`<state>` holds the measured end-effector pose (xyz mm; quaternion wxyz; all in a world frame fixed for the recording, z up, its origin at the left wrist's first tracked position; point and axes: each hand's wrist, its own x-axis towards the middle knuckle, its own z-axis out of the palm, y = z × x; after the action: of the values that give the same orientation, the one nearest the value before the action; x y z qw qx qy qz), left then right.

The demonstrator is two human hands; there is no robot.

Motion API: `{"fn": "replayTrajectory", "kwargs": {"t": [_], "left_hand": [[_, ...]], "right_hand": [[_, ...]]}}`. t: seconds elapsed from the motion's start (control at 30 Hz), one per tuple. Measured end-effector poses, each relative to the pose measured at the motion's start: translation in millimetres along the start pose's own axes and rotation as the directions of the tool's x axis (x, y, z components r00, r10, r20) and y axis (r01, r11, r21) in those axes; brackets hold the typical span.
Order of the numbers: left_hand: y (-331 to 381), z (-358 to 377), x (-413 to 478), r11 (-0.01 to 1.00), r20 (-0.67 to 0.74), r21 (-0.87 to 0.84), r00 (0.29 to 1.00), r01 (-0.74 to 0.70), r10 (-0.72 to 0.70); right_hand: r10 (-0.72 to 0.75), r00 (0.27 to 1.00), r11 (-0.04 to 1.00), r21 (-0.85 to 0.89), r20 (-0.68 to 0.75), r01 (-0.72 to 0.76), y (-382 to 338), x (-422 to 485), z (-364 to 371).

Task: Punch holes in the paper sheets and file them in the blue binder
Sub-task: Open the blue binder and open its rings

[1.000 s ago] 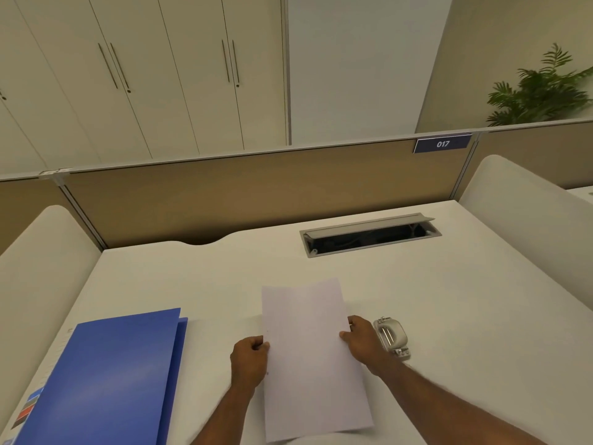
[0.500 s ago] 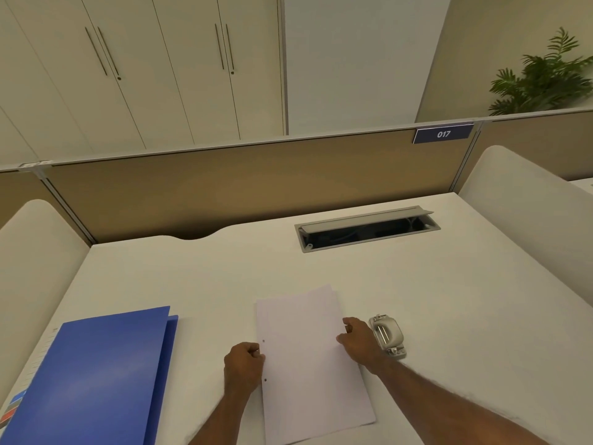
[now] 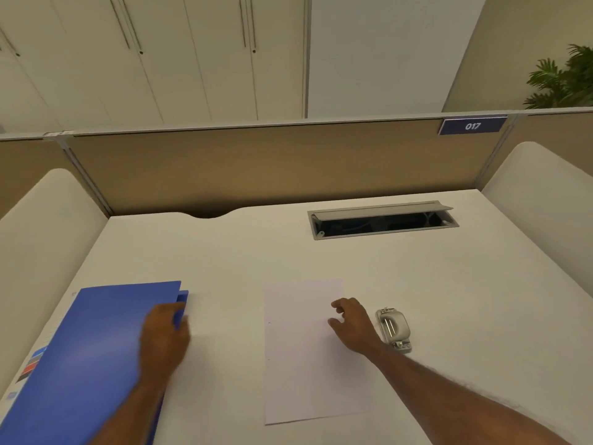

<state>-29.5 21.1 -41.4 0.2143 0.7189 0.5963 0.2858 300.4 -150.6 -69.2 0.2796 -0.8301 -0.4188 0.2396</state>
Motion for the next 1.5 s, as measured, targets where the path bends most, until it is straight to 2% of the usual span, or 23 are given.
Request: {"fn": "replayTrajectory", "kwargs": {"t": [0.1,0.2,0.3,0.4,0.57,0.8,0.9,1.0,1.1,1.23,1.37,1.5], "left_hand": [[-54.3,-60.6,19.3,0.960,-0.066,0.260,0.993,0.109,-0.095],[-109.8,-112.0,25.4,0.852,-0.069,0.382,0.930,0.359,-0.361],[-160.9,-141.2,15.6,0.762,-0.003,0.388,0.828,0.518,-0.561],[-181.5,-152.6,0.1,0.757,0.034,0.264,0.779,0.598,-0.627],[-182.3,-158.2,-8.7,0.791,0.128,0.202,0.786,0.577,-0.605],[-205.8,-158.5,-0.8,0.735,0.179,0.219,0.714,0.641,-0.676],[-192.7,-154.5,-1.4,0.764,0.190,0.175,0.740,0.621,-0.645],[-192.6,-149.6,-5.9,0.797,0.225,0.135,0.765,0.589,-0.604],[-213.3,-140.2,-8.7,0.814,0.284,0.052,0.773,0.578,-0.567],[-183.2,-131.0,-20.3,0.855,0.215,-0.039,0.840,0.517,-0.498],[-149.4,-124.0,-30.3,0.904,0.211,-0.062,0.891,0.423,-0.403],[-129.3,-108.2,-37.3,0.938,0.232,-0.086,0.922,0.335,-0.308]], "right_hand": [[-0.079,0.996,0.997,-0.008,0.042,0.079,-16.4,1.5,7.0],[-0.117,0.983,0.993,0.032,0.141,0.114,-38.1,3.1,21.3],[-0.120,0.959,0.991,0.089,0.255,0.101,-62.2,0.0,45.0],[-0.148,0.929,0.987,0.104,0.338,0.120,-88.5,-2.7,70.4],[-0.172,0.894,0.984,0.113,0.414,0.137,-120.9,-4.1,100.4],[-0.153,0.864,0.988,0.094,0.480,0.123,-150.8,0.6,125.6],[-0.123,0.837,0.992,0.093,0.534,0.087,-159.4,2.2,134.2],[-0.077,0.801,0.981,0.189,0.594,-0.045,-169.0,-1.6,144.2],[-0.035,0.768,0.938,0.286,0.640,-0.195,-179.1,-8.1,155.2],[0.024,0.740,0.844,0.383,0.672,-0.375,-184.5,-15.2,168.7],[0.104,0.779,0.782,0.433,0.618,-0.448,-180.9,-18.4,168.8],[0.123,0.836,0.841,0.390,0.535,-0.374,-169.5,-22.9,154.1]]}}
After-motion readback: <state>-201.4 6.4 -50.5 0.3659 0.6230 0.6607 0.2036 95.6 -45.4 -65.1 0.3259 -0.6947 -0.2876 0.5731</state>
